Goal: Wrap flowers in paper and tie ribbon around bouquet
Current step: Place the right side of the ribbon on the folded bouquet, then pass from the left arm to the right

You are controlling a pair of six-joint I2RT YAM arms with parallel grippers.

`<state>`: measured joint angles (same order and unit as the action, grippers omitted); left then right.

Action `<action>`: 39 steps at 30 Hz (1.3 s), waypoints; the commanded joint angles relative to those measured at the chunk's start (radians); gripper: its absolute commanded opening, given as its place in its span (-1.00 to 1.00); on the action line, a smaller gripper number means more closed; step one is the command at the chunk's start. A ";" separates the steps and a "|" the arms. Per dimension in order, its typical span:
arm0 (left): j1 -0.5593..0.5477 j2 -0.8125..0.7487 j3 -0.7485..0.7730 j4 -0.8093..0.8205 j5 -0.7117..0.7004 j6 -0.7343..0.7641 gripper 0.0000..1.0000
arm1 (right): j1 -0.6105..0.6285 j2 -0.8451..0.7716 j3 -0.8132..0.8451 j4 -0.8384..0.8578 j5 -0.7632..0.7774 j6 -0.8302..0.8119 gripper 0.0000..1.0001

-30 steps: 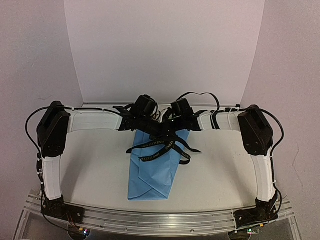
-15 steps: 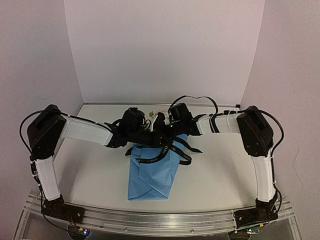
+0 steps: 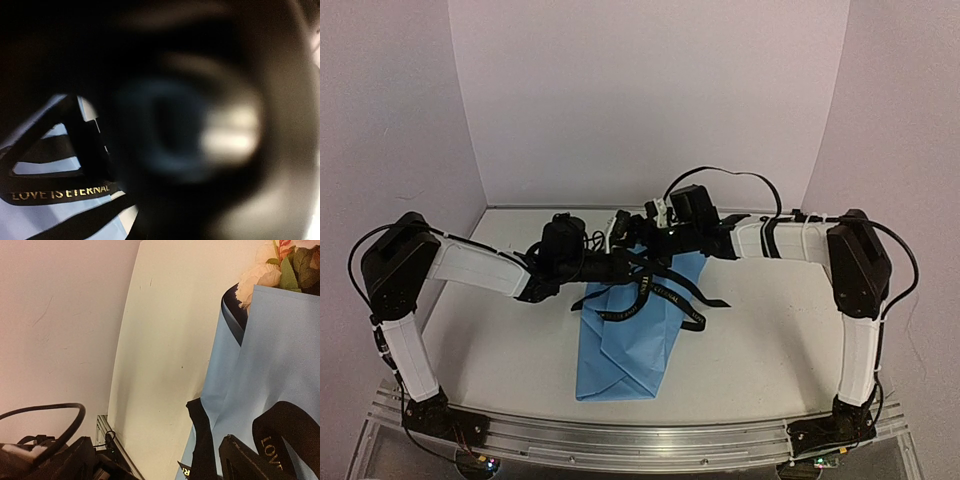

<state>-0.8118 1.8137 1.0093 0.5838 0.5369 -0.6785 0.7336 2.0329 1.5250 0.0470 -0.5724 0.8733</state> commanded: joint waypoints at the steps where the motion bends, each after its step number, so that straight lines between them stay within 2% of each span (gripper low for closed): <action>1: 0.006 0.011 -0.012 0.031 0.019 -0.037 -1.00 | -0.007 -0.088 -0.029 0.052 0.016 -0.033 0.89; 4: 0.011 0.031 0.004 0.023 0.024 -0.048 -1.00 | -0.020 -0.119 -0.062 0.053 0.036 -0.039 0.96; 15: 0.031 0.086 0.010 0.083 0.044 -0.108 -1.00 | -0.045 -0.247 -0.153 0.034 0.136 -0.077 0.96; 22: 0.045 0.139 0.054 0.063 0.062 -0.153 -0.99 | -0.037 -0.316 -0.211 -0.078 0.224 -0.139 0.94; 31: 0.064 0.191 0.100 0.084 0.112 -0.222 -1.00 | 0.036 -0.455 -0.463 0.005 0.376 -0.249 0.41; 35: 0.075 0.205 0.122 0.078 0.139 -0.245 -1.00 | 0.100 -0.425 -0.442 -0.009 0.437 -0.313 0.22; 39: 0.082 0.217 0.145 0.060 0.165 -0.263 -1.00 | 0.118 -0.373 -0.436 -0.013 0.480 -0.340 0.14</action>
<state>-0.7402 2.0137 1.0998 0.6294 0.6525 -0.9125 0.8283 1.6210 1.0584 0.0043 -0.1810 0.6013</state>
